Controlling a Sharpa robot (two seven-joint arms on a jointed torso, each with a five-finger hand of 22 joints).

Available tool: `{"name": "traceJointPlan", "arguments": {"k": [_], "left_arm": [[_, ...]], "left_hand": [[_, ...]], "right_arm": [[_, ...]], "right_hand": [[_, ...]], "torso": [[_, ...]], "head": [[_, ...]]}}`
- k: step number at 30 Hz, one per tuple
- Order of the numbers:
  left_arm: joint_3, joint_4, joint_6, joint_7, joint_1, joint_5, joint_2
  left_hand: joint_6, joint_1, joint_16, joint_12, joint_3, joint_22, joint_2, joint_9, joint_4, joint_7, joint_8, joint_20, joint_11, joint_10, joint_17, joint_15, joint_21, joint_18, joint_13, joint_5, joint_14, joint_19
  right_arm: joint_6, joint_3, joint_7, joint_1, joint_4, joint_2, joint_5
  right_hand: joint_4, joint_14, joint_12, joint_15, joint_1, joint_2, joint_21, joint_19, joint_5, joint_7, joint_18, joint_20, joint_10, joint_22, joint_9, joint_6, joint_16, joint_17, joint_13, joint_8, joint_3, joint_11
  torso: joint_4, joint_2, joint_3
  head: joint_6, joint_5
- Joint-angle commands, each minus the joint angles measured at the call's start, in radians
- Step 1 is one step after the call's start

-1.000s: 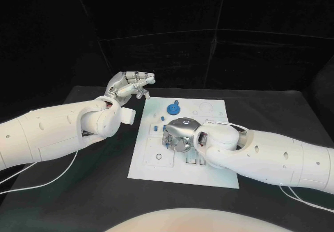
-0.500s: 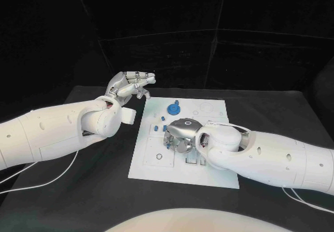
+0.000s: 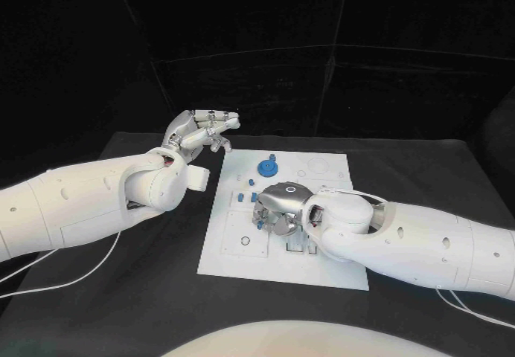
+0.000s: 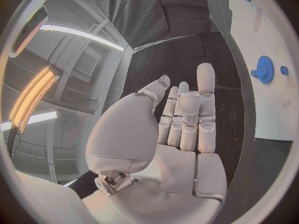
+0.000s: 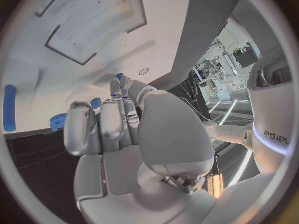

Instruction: Assemble the parts on the task board

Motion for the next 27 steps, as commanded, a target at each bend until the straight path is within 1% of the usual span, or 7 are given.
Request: {"name": "traceJointPlan", "arguments": {"k": [1,4,13,16,22,27], "left_arm": [[0.001,0.001,0.012,0.004,0.002,0.002,0.0],[0.001,0.001,0.012,0.003,0.002,0.002,0.0],[0.001,0.002,0.013,0.003,0.002,0.002,0.0],[0.001,0.002,0.013,0.003,0.002,0.002,0.0],[0.001,0.003,0.012,0.003,0.002,0.002,0.0],[0.001,0.003,0.012,0.003,0.002,0.002,0.0]], "left_hand": [[-0.009,0.011,0.003,0.005,0.001,-0.002,0.001,0.0,-0.006,-0.001,0.004,-0.003,0.0,-0.004,-0.001,0.0,-0.004,0.013,-0.001,0.002,-0.005,0.0],[-0.01,0.011,0.002,0.007,0.0,-0.002,0.001,0.0,-0.006,0.0,0.005,-0.003,0.0,-0.005,-0.002,0.001,-0.005,0.013,-0.001,0.002,-0.006,0.001],[-0.01,0.011,0.002,0.007,0.0,-0.002,0.001,0.0,-0.006,0.0,0.005,-0.003,0.0,-0.005,-0.002,0.001,-0.005,0.013,-0.001,0.002,-0.006,0.001],[-0.01,0.011,0.002,0.007,0.0,-0.002,0.001,0.0,-0.006,0.0,0.005,-0.003,0.0,-0.005,-0.002,0.001,-0.005,0.013,-0.001,0.002,-0.006,0.001],[-0.01,0.011,0.002,0.007,0.0,-0.002,0.001,0.0,-0.006,0.0,0.005,-0.003,0.0,-0.005,-0.002,0.001,-0.005,0.013,-0.001,0.002,-0.006,0.001],[-0.01,0.011,0.002,0.007,0.0,-0.002,0.001,0.0,-0.006,0.0,0.005,-0.003,0.0,-0.005,-0.002,0.001,-0.005,0.013,-0.001,0.002,-0.006,0.001]], "right_arm": [[-0.01,0.0,-0.001,0.001,-0.002,0.002,-0.007],[-0.004,0.0,-0.002,0.001,-0.006,0.005,-0.007],[0.035,0.0,-0.019,0.001,-0.02,0.018,-0.007],[0.043,0.0,-0.022,0.001,-0.023,0.022,-0.007],[0.051,0.0,-0.025,0.001,-0.028,0.027,-0.007],[0.05,0.0,-0.025,0.001,-0.031,0.027,-0.007]], "right_hand": [[0.003,0.026,-0.006,-0.003,-0.01,-0.004,-0.001,-0.002,0.008,-0.001,-0.015,0.003,0.008,0.007,0.001,0.005,-0.005,-0.002,-0.002,0.002,-0.003,0.001],[0.002,0.026,-0.009,-0.003,-0.012,-0.005,-0.002,-0.003,0.009,0.0,-0.015,0.003,0.005,0.006,0.0,0.002,-0.005,-0.003,-0.003,0.0,-0.004,0.002],[0.005,0.025,-0.018,0.0,-0.023,-0.008,-0.003,-0.005,0.005,0.003,-0.015,0.005,-0.003,0.005,-0.002,-0.006,-0.006,-0.009,-0.006,-0.006,-0.008,0.006],[0.005,0.025,-0.019,0.0,-0.025,-0.009,-0.003,-0.005,0.004,0.003,-0.015,0.005,-0.004,0.005,-0.003,-0.007,-0.006,-0.009,-0.007,-0.007,-0.009,0.006],[0.006,0.025,-0.02,0.001,-0.027,-0.011,-0.003,-0.006,0.004,0.004,-0.015,0.006,-0.004,0.004,-0.003,-0.008,-0.006,-0.01,-0.007,-0.007,-0.01,0.007],[0.008,0.023,-0.028,0.004,-0.037,-0.018,-0.007,-0.01,0.005,0.007,-0.014,0.008,-0.013,-0.001,-0.006,-0.019,-0.009,-0.017,-0.01,-0.013,-0.016,0.01]], "torso": [[0.0004,0.0,-0.0007],[0.0009,0.0,-0.0006],[0.0003,0.0,-0.001],[0.0009,0.0,-0.0004],[0.0005,-0.001,-0.0004],[-0.0003,-0.001,-0.0007]], "head": [[0.0,0.0],[0.0,0.001],[-0.001,0.0],[-0.002,0.0],[-0.004,0.0],[-0.004,0.0]]}}
